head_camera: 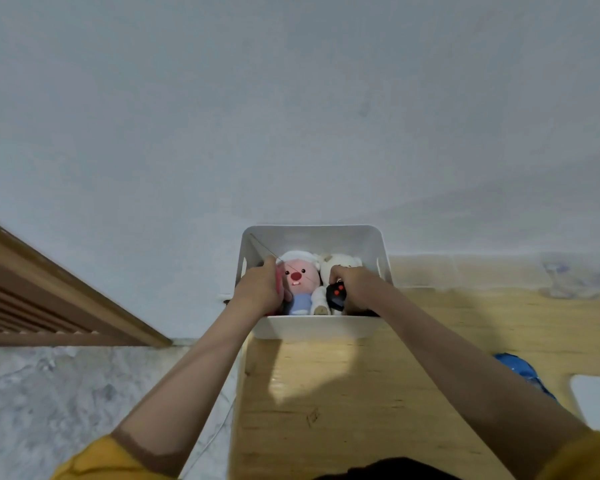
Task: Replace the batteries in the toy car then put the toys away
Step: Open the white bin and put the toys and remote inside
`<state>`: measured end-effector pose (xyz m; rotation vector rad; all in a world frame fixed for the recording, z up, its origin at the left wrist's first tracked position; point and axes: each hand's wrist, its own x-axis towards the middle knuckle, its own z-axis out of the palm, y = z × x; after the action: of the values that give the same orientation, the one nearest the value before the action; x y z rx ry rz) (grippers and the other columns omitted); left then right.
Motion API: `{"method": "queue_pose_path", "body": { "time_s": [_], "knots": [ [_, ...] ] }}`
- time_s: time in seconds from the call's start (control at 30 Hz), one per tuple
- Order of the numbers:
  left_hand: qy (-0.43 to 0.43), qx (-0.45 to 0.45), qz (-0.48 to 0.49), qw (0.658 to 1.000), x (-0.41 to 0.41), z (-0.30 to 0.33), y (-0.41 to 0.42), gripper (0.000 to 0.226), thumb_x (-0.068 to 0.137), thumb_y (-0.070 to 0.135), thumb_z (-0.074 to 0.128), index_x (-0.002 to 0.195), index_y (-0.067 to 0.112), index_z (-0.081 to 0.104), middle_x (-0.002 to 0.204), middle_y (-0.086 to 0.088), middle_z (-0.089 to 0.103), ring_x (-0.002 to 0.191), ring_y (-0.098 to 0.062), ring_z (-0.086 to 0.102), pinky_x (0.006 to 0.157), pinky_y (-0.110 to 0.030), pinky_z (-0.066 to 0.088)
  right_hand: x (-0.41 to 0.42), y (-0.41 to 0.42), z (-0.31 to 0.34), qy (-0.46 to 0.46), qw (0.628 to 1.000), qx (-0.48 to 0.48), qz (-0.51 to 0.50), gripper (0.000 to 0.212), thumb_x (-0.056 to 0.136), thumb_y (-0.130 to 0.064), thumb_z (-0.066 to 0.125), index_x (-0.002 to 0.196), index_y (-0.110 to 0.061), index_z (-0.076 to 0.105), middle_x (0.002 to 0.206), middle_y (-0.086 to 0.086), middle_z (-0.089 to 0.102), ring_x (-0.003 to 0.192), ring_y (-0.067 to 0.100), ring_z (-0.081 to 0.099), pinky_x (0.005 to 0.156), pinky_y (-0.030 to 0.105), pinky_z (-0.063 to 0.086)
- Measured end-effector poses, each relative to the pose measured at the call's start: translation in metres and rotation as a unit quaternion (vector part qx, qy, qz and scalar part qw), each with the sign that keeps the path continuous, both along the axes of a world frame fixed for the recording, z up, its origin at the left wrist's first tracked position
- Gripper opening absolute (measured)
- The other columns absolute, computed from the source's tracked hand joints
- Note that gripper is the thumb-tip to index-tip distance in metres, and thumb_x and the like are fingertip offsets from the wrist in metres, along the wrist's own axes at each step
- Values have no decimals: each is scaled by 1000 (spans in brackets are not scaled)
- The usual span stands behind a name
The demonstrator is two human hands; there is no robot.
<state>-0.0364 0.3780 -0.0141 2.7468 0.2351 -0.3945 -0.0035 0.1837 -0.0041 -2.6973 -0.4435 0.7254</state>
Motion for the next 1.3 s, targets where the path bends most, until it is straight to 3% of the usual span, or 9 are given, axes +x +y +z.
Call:
{"method": "queue_pose_path", "body": {
  "time_s": [0.23,0.37,0.43,0.57,0.73,0.83,1.0,1.2,1.3],
  "knots": [
    [-4,23,9,1000,-3,5,-4,25,89,26,49,109,10,47,97,-14,64,87,-31,63,62,-31,43,-3,0,5,-6,1000,-10,11,42,83,-20,64,124,-15,54,119,10,61,107,29,57,86,31,46],
    [23,23,18,999,-7,15,-4,25,74,33,60,96,21,65,91,-3,69,76,-20,60,62,-27,50,-11,-9,19,-45,999,1,4,65,76,-18,72,136,-17,48,133,9,56,121,28,51,96,31,45],
    [6,23,31,999,-15,24,-5,27,78,35,62,99,17,62,94,-4,66,82,-21,58,62,-28,46,-19,-15,27,-80,996,32,-12,73,72,-18,76,138,-19,45,132,11,53,121,27,51,96,32,44],
    [-49,-2,58,997,-41,39,-14,32,83,34,61,104,12,55,103,-8,61,96,-28,58,66,-32,46,-44,-30,37,-150,984,90,-41,63,75,-24,74,133,-20,51,118,11,55,111,28,55,89,31,43],
    [-144,-45,41,988,-81,44,-48,43,87,30,59,124,8,51,122,-15,54,115,-32,49,86,-37,44,-90,-65,36,-225,953,186,-80,47,80,-17,69,126,-12,56,114,10,57,108,23,54,88,24,35],
    [-175,-110,41,978,-105,43,-80,48,87,27,62,129,9,49,125,-15,48,121,-34,43,90,-40,44,-117,-96,26,-257,936,221,-96,45,77,-11,72,120,-7,60,112,11,60,107,23,57,92,22,37],
    [-194,-142,23,970,-135,40,-152,53,85,27,64,134,15,47,131,-11,44,119,-33,45,94,-38,41,-151,-164,3,-303,920,234,-84,43,70,-10,81,109,-3,65,101,11,67,94,26,65,82,37,55],
    [-162,-204,-12,965,-159,23,-287,54,87,32,63,135,15,46,131,-7,45,124,-23,45,100,-31,39,-184,-288,-3,-218,924,237,-207,40,76,-12,74,115,-12,64,108,1,61,101,19,59,87,24,39],
    [-124,-227,-30,966,-171,18,-369,55,88,33,61,137,19,43,134,-3,42,123,-18,45,98,-28,41,-200,-371,-9,-215,926,216,-224,41,80,-16,73,119,-12,60,110,-4,56,105,17,55,90,25,38]
  ]
}}
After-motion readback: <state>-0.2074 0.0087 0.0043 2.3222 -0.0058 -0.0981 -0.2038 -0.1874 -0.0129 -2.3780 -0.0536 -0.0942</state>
